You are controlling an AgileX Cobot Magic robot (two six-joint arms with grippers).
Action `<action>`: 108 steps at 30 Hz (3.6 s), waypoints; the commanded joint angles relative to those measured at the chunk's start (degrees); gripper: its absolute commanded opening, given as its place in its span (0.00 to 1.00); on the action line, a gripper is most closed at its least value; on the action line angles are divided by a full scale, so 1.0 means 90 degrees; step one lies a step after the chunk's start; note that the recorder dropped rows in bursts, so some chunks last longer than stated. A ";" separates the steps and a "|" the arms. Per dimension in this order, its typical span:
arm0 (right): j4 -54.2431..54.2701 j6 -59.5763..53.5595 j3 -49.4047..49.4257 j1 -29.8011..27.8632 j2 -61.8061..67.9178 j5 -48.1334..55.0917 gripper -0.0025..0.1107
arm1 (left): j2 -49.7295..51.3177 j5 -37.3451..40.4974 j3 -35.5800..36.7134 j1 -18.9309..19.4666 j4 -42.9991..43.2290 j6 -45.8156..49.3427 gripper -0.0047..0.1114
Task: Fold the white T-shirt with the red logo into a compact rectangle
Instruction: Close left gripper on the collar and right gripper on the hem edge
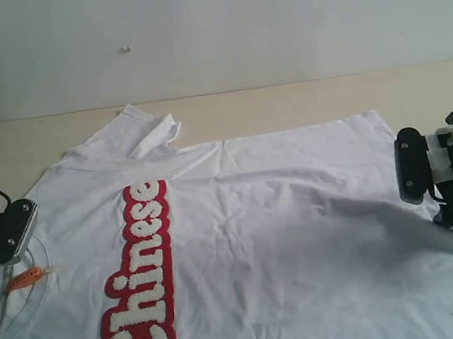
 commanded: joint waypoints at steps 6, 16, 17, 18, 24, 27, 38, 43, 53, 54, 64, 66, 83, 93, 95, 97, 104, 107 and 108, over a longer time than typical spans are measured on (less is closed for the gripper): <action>0.0075 0.0129 0.0040 0.0066 -0.1654 0.0256 0.60 | 0.0438 -0.1253 0.0202 -0.0073 -0.1005 -0.0257 0.84; 0.0298 0.0675 -0.1052 0.0079 -0.0946 0.2351 0.60 | 0.0438 -0.1239 0.0202 -0.0073 -0.1167 -0.0269 0.84; 0.0298 0.0365 -0.1172 0.0079 -0.0810 0.2741 0.60 | 0.0438 -0.1239 0.0202 -0.0073 -0.1167 -0.0269 0.84; 0.0298 0.0179 -0.1273 0.0079 -0.0660 0.3047 0.60 | 0.0438 -0.1239 0.0202 -0.0073 -0.1166 -0.0256 0.84; 0.0516 -0.0515 -0.1677 0.0079 0.0318 0.3621 0.60 | 0.0438 -0.1251 0.0202 -0.0073 -0.1166 -0.0256 0.84; 0.0304 -0.0631 -0.1905 0.0079 0.0646 0.3637 0.60 | 0.0438 -0.1251 0.0202 -0.0073 -0.1166 -0.0256 0.84; 0.0057 -0.1088 -0.2302 0.0079 0.1260 0.3555 0.60 | 0.0438 -0.1251 0.0202 -0.0073 -0.1166 -0.0244 0.84; -0.0179 -0.1202 -0.2302 0.0079 0.1507 0.3137 0.60 | 0.0438 -0.1251 0.0202 -0.0073 -0.1166 -0.0260 0.84; -0.0610 -0.1218 -0.2302 0.0067 0.1561 0.3123 0.60 | 0.0438 -0.1234 0.0202 -0.0073 -0.1166 -0.0248 0.84; -0.0556 -0.1218 -0.2302 0.0067 0.1561 0.3165 0.60 | 0.0438 -0.1208 0.0202 -0.0073 -0.1166 -0.0248 0.84; -0.0322 -0.1227 -0.2302 0.0067 0.1561 0.3223 0.60 | 0.0465 -0.0459 0.0202 -0.0073 -0.1166 0.0091 0.84; -0.0294 -0.1227 -0.2302 0.0067 0.1561 0.3223 0.60 | 0.0522 -0.0356 0.0202 -0.0073 -0.1166 0.0091 0.84; 0.0047 -0.1158 -0.2302 0.0067 0.1561 0.3181 0.60 | 0.1084 -0.0199 0.0202 -0.0073 -0.1141 0.0091 0.84; 0.0310 -0.1158 -0.2302 0.0067 0.1561 0.3181 0.60 | 0.1084 -0.0509 0.0202 -0.0073 -0.1141 0.0078 0.39; 0.0402 -0.1158 -0.2302 0.0067 0.1561 0.3181 0.60 | 0.1084 -0.0477 0.0202 -0.0073 -0.1141 0.0030 0.17; 0.0576 -0.1158 -0.2302 0.0067 0.1561 0.3181 0.60 | 0.1084 -0.0519 0.0202 -0.0073 -0.1112 0.0023 0.04; 0.0846 -0.1158 -0.2302 0.0067 0.1561 0.3166 0.60 | 0.1084 -0.0432 0.0202 -0.0073 0.0035 -0.0741 0.04; 0.0846 -0.1158 -0.2302 0.0067 0.1561 0.3126 0.60 | 0.1084 -0.0418 0.0202 -0.0073 0.0178 -0.0845 0.04; 0.0831 -0.1158 -0.2302 0.0067 0.1561 0.3126 0.60 | 0.1084 -0.0418 0.0202 -0.0073 0.0178 -0.0845 0.04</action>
